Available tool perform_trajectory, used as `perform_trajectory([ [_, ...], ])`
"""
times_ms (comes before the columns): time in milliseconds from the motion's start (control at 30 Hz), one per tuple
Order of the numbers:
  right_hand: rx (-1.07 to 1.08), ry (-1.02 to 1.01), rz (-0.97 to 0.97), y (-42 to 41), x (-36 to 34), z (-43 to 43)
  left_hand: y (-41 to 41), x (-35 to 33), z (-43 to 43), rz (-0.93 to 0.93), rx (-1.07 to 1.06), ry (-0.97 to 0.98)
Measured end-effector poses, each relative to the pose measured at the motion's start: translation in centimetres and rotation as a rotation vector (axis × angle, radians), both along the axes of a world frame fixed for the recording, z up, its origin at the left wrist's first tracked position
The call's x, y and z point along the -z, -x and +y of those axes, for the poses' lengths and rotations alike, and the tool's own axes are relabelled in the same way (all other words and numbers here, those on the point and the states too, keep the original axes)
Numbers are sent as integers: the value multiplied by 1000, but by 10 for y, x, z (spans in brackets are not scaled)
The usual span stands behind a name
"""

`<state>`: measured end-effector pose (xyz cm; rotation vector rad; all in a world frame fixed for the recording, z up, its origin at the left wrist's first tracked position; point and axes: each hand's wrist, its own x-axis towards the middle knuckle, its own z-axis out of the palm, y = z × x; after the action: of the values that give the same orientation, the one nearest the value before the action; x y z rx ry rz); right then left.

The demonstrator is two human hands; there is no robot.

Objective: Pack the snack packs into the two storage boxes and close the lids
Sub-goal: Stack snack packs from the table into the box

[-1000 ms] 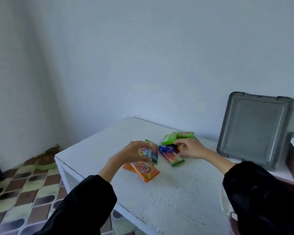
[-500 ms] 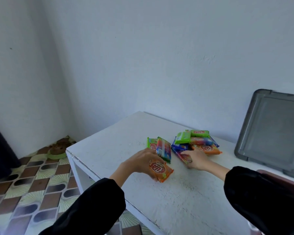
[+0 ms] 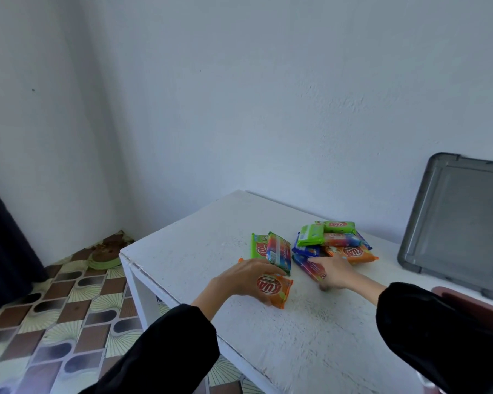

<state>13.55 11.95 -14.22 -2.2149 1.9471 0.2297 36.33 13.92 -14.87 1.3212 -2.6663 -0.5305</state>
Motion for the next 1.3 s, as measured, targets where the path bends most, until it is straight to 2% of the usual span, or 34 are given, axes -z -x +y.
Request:
perform_trajectory([
  [233, -126, -385, 136, 23, -12, 16, -1, 4, -2, -53, -10, 70],
  [333, -147, -428, 87, 22, -14, 21, 0, 5, -4, -55, -38, 73],
  [433, -199, -384, -44, 18, -14, 20, 1, 4, -4, -53, -36, 44],
  [600, -273, -308, -74, 15, -8, 21, 2, -1, -2, -97, 39, 39],
  [833, -269, -203, -147, 17, -27, 25, 3, 15, 10, -122, 63, 241],
  [967, -226, -19, -237, 28, -60, 35, 2, 19, 12, -139, 63, 253],
  [1100, -166, 131, -250, 54, -105, 62, 11, 6, 11, -145, 70, 279],
  [1300, -56, 161, -204, 116, -156, 117, 63, -39, 16, -39, 179, 386],
])
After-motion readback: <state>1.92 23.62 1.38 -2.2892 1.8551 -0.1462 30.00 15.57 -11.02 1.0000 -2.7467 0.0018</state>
